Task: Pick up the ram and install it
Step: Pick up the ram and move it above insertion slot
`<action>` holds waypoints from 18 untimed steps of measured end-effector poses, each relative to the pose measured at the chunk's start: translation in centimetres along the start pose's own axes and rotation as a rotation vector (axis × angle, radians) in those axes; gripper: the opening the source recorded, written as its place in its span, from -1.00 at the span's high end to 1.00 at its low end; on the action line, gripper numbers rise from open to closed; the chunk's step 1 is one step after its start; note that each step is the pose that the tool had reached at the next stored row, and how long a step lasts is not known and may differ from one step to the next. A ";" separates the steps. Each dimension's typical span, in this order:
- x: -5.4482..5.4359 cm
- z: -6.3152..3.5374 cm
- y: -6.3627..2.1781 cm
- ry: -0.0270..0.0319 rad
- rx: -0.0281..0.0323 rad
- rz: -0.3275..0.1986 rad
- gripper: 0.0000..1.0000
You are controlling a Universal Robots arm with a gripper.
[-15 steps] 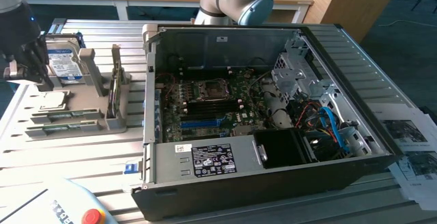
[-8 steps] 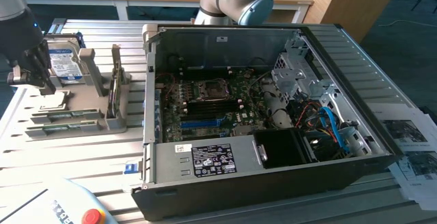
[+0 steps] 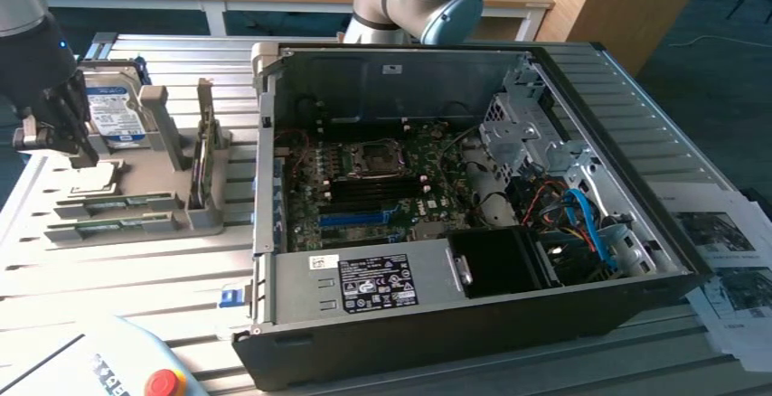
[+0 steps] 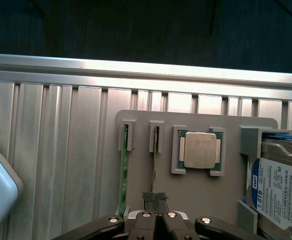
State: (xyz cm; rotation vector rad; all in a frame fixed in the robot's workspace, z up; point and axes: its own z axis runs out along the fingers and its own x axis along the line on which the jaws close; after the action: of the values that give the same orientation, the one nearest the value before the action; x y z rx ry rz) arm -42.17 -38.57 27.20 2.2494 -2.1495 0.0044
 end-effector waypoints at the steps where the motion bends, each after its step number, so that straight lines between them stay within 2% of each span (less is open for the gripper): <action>1: 0.0 0.00 0.00 0.0000 0.0001 0.000 0.80; 5: 0.0 0.00 0.00 0.0000 0.0001 0.000 0.78; 6: 0.0 0.00 0.00 0.0000 0.0000 0.000 0.68; 7: 0.0 0.00 0.00 0.0000 0.0000 0.000 0.68; 9: 0.0 0.00 0.00 0.0000 0.0000 0.000 0.41; 11: 0.0 0.00 0.00 0.0000 0.0000 0.000 0.41; 12: 0.0 0.00 0.00 -0.0001 0.0001 0.000 0.29; 15: 0.0 0.12 0.00 -0.0002 0.0002 0.000 0.29; 18: 0.6 0.26 0.03 0.0000 0.0000 0.000 0.29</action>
State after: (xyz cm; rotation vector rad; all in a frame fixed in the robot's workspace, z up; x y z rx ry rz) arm -42.18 -39.14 26.94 2.2495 -2.1495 0.0045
